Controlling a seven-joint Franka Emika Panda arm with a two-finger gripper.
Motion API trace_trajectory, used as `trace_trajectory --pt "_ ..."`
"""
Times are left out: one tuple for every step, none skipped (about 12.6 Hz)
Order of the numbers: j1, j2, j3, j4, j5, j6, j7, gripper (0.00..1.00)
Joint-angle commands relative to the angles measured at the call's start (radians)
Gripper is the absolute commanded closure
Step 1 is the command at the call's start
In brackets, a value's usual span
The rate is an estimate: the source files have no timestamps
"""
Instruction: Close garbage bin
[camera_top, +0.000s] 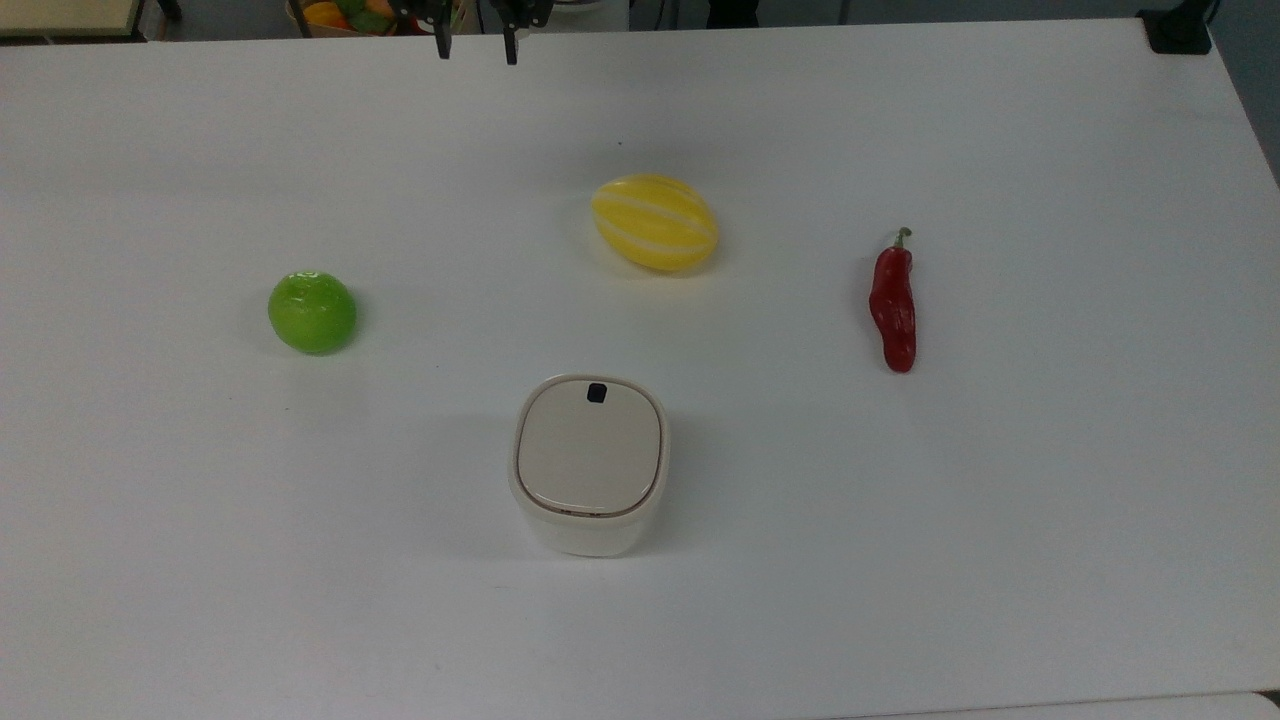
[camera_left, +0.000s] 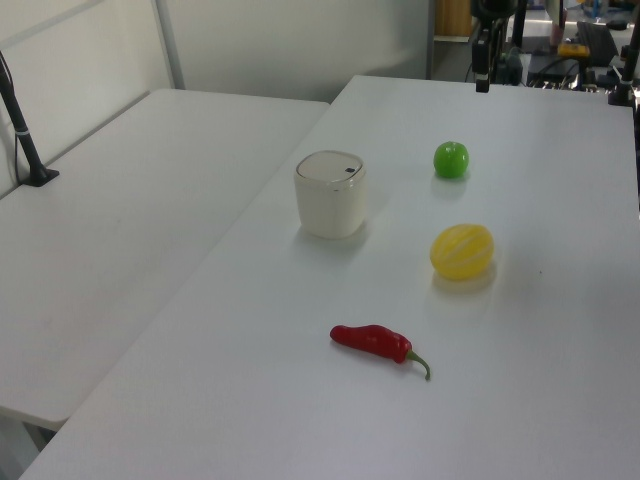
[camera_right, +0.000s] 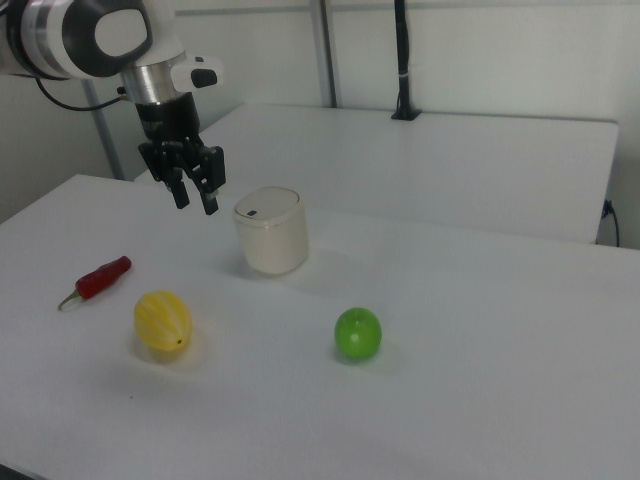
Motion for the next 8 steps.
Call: trace_trajectory --pt "-0.002 -0.036 -0.002 -0.034 -0.014 -0.001 -0.007 0.0" --pt "-0.004 -0.038 -0.002 -0.034 -0.014 -0.002 -0.007 0.0" --pt "-0.01 -0.038 -0.002 -0.033 -0.014 -0.001 -0.007 0.0" --pt "-0.01 -0.038 -0.002 -0.033 -0.015 0.001 -0.007 0.0" --pt "-0.01 -0.038 -0.002 -0.033 -0.015 -0.001 -0.004 0.0" --pt "-0.01 -0.038 -0.002 -0.033 -0.015 -0.002 0.0 0.0" --pt "-0.01 -0.038 -0.002 -0.033 -0.015 -0.002 0.003 0.0" --pt "-0.01 -0.038 -0.002 -0.031 -0.017 -0.001 0.003 0.0"
